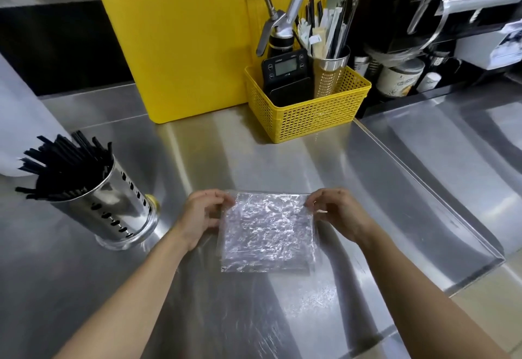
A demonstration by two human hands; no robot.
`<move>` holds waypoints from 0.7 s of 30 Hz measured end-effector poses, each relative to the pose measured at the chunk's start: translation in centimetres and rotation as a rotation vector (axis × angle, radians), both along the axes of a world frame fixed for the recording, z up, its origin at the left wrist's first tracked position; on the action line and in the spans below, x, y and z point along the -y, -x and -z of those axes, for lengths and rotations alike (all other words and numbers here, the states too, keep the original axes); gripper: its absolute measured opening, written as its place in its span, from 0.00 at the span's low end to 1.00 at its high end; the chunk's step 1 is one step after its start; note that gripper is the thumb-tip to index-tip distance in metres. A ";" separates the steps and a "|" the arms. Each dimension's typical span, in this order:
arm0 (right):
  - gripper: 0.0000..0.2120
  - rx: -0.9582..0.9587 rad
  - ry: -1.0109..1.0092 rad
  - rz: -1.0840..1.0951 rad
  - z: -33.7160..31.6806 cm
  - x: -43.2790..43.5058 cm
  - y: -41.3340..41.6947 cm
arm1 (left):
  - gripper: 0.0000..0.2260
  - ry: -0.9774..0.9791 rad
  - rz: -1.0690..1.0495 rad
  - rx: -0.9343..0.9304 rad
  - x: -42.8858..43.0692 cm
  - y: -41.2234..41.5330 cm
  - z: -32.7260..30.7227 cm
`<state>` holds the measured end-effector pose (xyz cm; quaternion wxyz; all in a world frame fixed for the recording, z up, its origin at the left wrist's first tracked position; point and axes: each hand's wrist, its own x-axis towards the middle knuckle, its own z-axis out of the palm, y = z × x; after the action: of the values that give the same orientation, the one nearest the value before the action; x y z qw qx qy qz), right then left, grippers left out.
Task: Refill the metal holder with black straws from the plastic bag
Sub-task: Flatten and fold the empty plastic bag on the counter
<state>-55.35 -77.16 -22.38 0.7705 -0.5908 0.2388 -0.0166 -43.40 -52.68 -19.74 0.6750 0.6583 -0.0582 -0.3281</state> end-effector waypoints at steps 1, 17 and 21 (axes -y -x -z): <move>0.04 -0.010 -0.018 0.000 0.2 -0.1 0.0 | 0.07 0.027 0.045 -0.026 -0.1 0.1 -0.1; 0.04 -0.108 0.059 0.197 -0.3 -3.4 3.9 | 0.28 0.015 -0.054 -0.017 0.4 3.2 0.6; 0.04 -0.039 0.087 0.394 -0.7 -5.7 6.8 | 0.03 -0.045 0.115 -0.129 0.3 5.6 1.2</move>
<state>-62.19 -71.46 -21.72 0.7212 -0.5657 0.3636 -0.1662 -49.02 -52.94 -20.93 0.6425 0.6463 -0.0446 -0.4093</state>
